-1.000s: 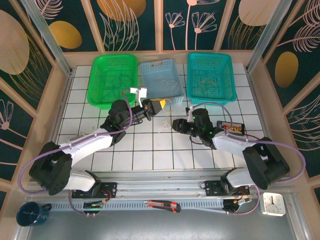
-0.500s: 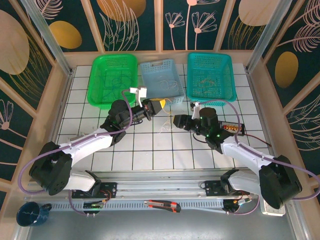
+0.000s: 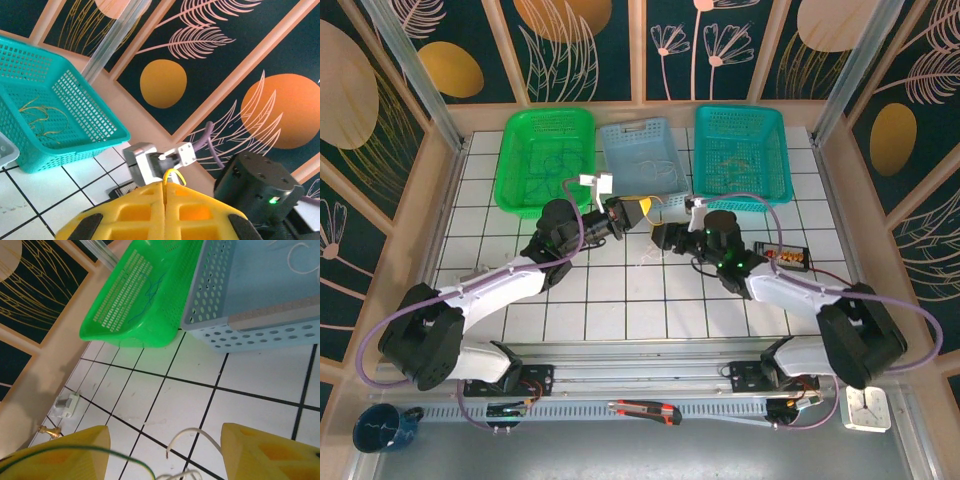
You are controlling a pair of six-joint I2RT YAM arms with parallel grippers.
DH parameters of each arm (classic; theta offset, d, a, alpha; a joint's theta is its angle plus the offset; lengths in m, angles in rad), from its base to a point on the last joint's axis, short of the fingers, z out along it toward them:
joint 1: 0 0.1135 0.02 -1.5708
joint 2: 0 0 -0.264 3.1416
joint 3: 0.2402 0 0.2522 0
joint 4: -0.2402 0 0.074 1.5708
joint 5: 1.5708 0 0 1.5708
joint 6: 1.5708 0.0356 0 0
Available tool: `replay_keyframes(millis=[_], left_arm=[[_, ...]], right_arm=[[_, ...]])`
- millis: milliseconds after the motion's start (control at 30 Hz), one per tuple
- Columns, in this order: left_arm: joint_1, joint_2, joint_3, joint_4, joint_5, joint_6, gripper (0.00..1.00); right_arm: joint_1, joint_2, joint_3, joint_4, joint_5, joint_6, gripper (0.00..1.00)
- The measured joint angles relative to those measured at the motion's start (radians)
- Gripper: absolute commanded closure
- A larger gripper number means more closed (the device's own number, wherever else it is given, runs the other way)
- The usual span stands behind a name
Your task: Untangle the cables
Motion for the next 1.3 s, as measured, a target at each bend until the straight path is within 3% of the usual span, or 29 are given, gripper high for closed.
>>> replay_keyframes(millis=[100,267,400,533,800,967,1300], left_arm=[[0.0,0.0,0.004,0.016,0.0,-0.014,1.0],[0.0,-0.003,0.011,0.037,-0.025,-0.041,1.0],[0.0,-0.029,0.011,0.065,-0.072,-0.057,1.0],[0.0,-0.062,0.013,0.116,-0.112,-0.067,1.0],[0.0,-0.078,0.019,0.154,-0.14,-0.066,1.0],[0.0,-0.082,0.017,0.154,-0.142,-0.052,1.0],[0.0,-0.097,-0.043,0.146,-0.134,0.007,1.0]], right_arm=[[0.012,0.072,0.008,0.058,0.001,0.003,0.51],[0.028,0.195,0.006,0.134,0.011,0.027,0.77],[0.046,0.242,-0.042,0.197,0.019,0.058,0.87],[0.068,0.28,-0.1,0.233,0.024,0.085,0.87],[0.082,0.255,-0.138,0.211,0.045,0.107,0.72],[0.067,0.109,-0.124,0.097,0.078,0.092,0.71],[-0.064,-0.244,0.021,-0.183,0.124,0.064,0.67]])
